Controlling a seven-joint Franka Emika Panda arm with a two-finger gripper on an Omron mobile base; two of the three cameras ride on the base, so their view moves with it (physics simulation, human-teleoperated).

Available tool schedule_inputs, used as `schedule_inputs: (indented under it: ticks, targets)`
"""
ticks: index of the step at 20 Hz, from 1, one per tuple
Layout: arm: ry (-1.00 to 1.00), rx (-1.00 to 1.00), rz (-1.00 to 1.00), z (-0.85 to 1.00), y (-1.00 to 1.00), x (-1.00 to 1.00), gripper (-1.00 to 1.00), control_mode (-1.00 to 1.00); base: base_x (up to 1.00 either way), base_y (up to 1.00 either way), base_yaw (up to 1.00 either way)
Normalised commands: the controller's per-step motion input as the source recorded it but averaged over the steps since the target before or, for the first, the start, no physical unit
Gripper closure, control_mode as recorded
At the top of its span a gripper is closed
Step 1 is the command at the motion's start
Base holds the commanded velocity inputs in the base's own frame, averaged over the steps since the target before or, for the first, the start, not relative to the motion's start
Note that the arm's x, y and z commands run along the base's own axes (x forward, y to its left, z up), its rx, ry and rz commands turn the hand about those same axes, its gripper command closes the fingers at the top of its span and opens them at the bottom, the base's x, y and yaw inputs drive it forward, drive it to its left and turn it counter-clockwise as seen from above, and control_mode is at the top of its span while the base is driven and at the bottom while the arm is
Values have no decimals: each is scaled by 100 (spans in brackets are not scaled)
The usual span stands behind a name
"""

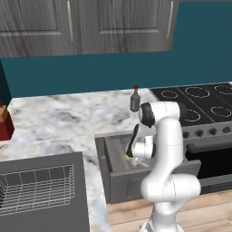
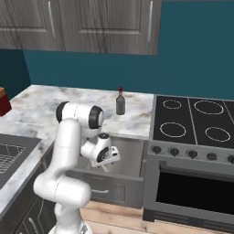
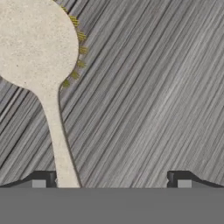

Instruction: Pick the dish brush from the drawer and place it on the counter.

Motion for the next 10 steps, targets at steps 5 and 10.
schedule_inputs:
  ticks: [5,10]
  targets:
    - [0,-1,10,-31,24,-28,100,-100,0,0,0]
    - [1,0,9,-27,13,-37,100,-100,0,0,0]
